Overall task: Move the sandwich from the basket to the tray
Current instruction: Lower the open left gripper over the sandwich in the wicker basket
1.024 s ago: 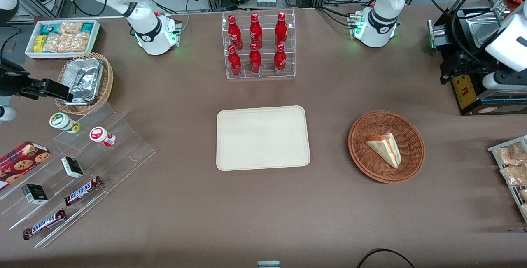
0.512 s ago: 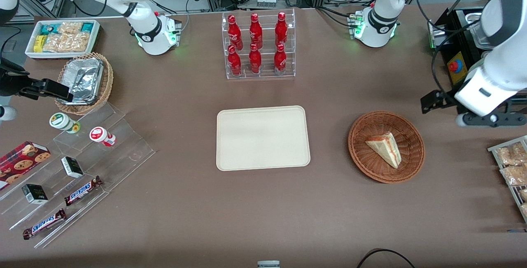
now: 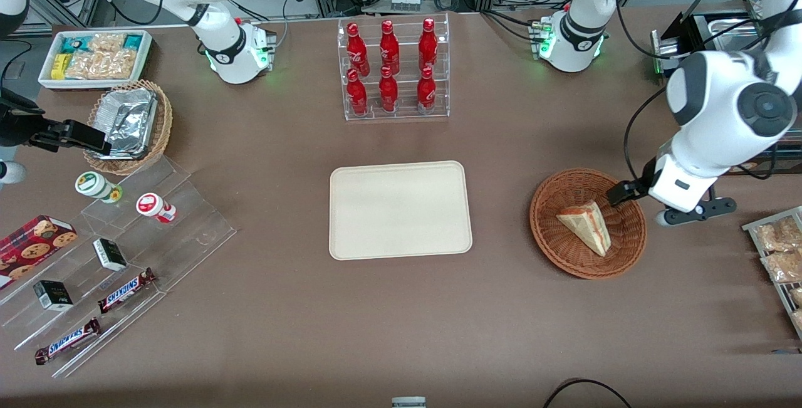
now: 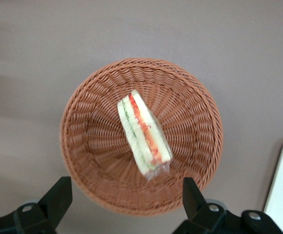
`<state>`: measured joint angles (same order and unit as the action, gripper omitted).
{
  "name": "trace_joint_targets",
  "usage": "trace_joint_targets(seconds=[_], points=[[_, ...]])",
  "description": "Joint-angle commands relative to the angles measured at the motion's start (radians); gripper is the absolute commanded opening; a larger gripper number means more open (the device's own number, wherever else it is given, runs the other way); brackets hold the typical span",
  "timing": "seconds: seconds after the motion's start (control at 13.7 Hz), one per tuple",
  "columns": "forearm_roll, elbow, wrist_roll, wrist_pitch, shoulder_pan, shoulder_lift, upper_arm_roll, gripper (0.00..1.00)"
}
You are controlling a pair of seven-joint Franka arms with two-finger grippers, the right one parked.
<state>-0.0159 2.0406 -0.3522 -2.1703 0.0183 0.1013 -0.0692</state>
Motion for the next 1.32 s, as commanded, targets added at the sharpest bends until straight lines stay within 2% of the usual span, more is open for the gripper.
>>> trace_joint_targets(seconds=[0.0,0.22,1.1,1.17,1.24], points=[[0.001,0.104,-0.131,-0.147,0.012,0.01,0.005,1.0],[-0.001,0.179,-0.214,-0.291,0.023,0.061,0.005,1.0],[-0.001,0.199,-0.251,-0.391,0.034,0.161,-0.003,0.98],[0.002,0.196,-0.252,-0.401,0.034,0.164,-0.003,0.91],[0.004,0.188,-0.254,-0.402,0.034,0.166,-0.003,0.68]])
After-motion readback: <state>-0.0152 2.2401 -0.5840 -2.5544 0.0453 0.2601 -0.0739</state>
